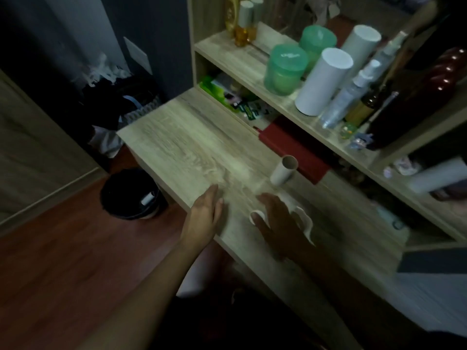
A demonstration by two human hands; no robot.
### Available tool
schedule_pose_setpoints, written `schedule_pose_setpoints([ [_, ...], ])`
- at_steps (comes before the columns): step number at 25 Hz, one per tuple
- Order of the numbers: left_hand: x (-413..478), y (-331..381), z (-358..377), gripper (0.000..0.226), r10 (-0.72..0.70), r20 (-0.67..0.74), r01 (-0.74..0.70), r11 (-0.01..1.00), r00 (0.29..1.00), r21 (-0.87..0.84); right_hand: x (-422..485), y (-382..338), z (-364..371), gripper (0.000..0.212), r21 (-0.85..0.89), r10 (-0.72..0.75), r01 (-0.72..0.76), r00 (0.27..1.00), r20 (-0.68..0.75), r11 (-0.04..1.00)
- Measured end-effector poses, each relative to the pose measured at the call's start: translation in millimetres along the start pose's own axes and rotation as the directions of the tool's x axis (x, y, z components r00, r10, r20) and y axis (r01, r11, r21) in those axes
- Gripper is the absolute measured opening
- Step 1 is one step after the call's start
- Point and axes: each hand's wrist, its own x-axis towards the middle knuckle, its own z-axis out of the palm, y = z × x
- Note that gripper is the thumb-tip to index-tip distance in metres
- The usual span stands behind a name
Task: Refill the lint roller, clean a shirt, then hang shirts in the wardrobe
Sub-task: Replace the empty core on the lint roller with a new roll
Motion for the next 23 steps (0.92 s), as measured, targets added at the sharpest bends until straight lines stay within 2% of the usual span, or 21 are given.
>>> schedule_pose_setpoints([
  [3,-14,25,35,0.045,0.021,0.11,-0.028,0.998,0.994,0.061,-16,49,-21,0.069,-0.098,0.034,-0.038,0.998,-0.045,0.994],
  [5,-16,32,51,0.056,0.069,0.182,-0.092,0.989,0.981,0.118,-6,74,-29,0.069,-0.12,0.099,-0.106,0.993,-0.058,0.987],
  [7,-14,32,68,0.065,0.107,0.23,-0.149,0.974,0.967,0.172,13,89,-39,0.061,-0.078,0.177,-0.177,0.984,-0.01,0.981],
  [10,-9,31,85,0.049,0.095,0.278,-0.177,0.941,0.956,0.288,47,97,-52,0.075,0.04,0.134,-0.133,0.991,-0.005,0.99],
  [12,-5,27,92,0.047,0.098,0.302,-0.196,0.928,0.948,0.315,64,95,-54,0.087,0.174,0.142,-0.135,0.989,-0.031,0.976],
  [14,-2,23,97,0.042,0.097,0.314,-0.206,0.918,0.945,0.339,77,95,-50,0.088,0.241,0.159,-0.144,0.986,-0.044,0.96],
  [17,1,23,103,0.02,0.146,0.263,-0.236,0.905,0.954,0.354,89,101,-43,0.065,0.231,0.111,-0.087,0.99,-0.091,0.969],
  [20,3,30,98,0.018,0.155,0.196,-0.212,0.924,0.968,0.317,89,102,-42,0.046,0.224,0.062,-0.038,0.993,-0.099,0.974],
  [23,8,44,79,0.029,0.119,-0.09,-0.105,0.984,0.989,0.145,78,97,-50,0.041,0.205,-0.063,0.077,0.995,-0.074,0.976],
])
